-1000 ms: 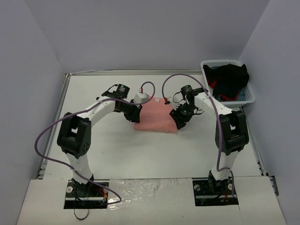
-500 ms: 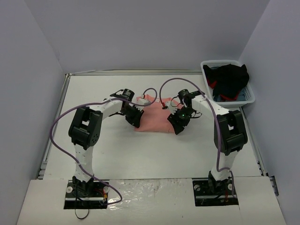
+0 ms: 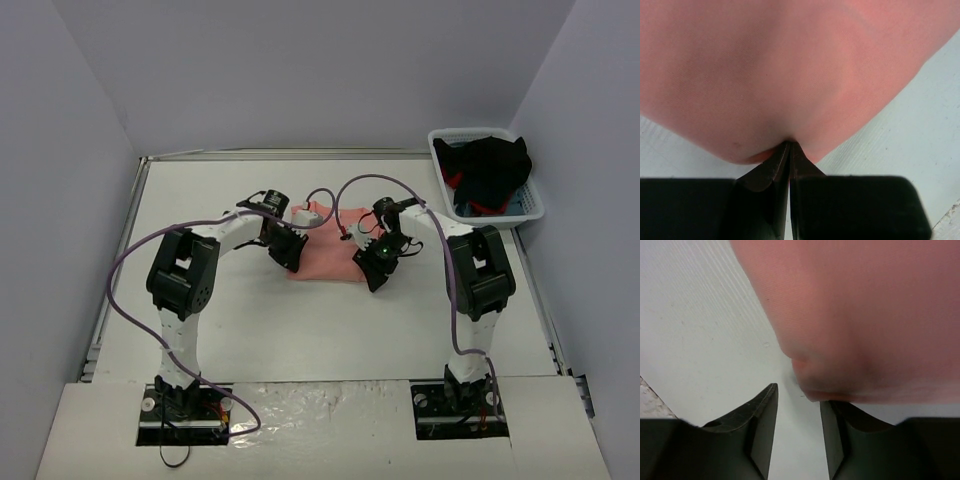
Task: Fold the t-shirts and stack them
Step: Fold the long partially folded tshirt into a neat square
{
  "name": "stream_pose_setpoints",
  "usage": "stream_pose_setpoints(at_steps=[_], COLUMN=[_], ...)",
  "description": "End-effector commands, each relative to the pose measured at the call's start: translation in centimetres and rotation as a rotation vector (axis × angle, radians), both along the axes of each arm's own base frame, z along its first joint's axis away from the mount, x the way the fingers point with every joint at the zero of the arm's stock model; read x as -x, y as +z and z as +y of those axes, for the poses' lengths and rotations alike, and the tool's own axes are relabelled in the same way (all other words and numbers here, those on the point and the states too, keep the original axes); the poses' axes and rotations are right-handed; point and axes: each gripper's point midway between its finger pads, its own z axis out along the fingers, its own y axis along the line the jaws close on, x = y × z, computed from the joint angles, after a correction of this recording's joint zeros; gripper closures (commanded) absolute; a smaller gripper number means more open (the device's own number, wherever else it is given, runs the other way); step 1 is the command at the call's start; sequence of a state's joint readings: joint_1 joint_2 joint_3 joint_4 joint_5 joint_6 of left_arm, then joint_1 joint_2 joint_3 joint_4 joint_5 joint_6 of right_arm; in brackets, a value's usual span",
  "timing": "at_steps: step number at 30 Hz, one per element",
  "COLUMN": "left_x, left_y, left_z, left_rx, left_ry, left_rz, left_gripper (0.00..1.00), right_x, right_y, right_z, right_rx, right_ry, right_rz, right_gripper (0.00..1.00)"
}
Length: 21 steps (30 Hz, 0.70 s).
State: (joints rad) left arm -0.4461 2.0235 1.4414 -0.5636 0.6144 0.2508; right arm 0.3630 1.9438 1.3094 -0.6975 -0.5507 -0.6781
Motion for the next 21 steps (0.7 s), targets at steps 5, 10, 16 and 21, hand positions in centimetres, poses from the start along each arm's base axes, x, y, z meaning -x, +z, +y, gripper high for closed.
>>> stream_pose_setpoints(at_steps=[5,10,16,21], left_x=[0.1,0.4,0.5,0.5], left_y=[1.0,0.8,1.2,1.6], left_z=[-0.4,-0.1,0.5,0.7], left_rx=[0.012,0.005,-0.006,-0.009], left_ry=[-0.017,-0.022,-0.019,-0.022], left_rz=[-0.037,-0.03,-0.045,-0.054], left_gripper=[0.98,0.98,0.98,0.98], right_x=[-0.2,-0.1,-0.5,-1.0], right_y=[0.0,0.1,1.5,1.8], right_z=[0.4,-0.6,-3.3,-3.9], right_rx=[0.012,0.047,0.107,0.12], right_ry=[-0.008,-0.022,-0.067,-0.083], right_rz=[-0.018,-0.029,-0.097,-0.115], right_gripper=[0.82,1.0,1.0,1.0])
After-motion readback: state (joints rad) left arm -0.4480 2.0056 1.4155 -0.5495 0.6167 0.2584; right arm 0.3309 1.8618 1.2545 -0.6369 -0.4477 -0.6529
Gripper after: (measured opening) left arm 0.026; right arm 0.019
